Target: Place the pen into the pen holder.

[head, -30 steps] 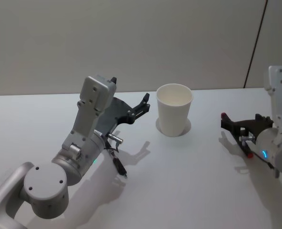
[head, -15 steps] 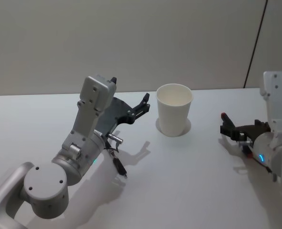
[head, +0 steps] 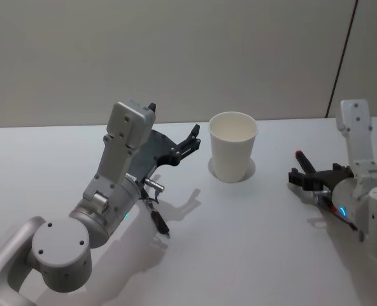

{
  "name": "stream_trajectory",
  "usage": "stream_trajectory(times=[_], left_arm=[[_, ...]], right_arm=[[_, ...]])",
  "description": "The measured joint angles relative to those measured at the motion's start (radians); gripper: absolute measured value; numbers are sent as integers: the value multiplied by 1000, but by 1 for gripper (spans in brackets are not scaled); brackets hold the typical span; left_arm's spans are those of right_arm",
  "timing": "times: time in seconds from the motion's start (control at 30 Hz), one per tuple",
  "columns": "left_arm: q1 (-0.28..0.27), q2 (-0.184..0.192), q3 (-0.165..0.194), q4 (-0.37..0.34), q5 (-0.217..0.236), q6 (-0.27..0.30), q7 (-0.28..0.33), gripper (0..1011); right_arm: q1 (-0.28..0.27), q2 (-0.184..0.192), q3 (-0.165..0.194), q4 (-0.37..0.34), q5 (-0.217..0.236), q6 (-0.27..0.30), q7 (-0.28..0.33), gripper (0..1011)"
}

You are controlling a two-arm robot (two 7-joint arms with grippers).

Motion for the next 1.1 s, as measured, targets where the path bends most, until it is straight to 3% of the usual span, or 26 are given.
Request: stream_trajectory(times=[0.77, 1.1], left_arm=[[0, 0, 0, 0, 0, 0, 0, 1002], [0, 0, 0, 0, 0, 0, 0, 1003]], right_arm=[[14, -11, 2, 36, -28, -10, 28, 989], [14, -13, 3, 37, -30, -11, 31, 728]])
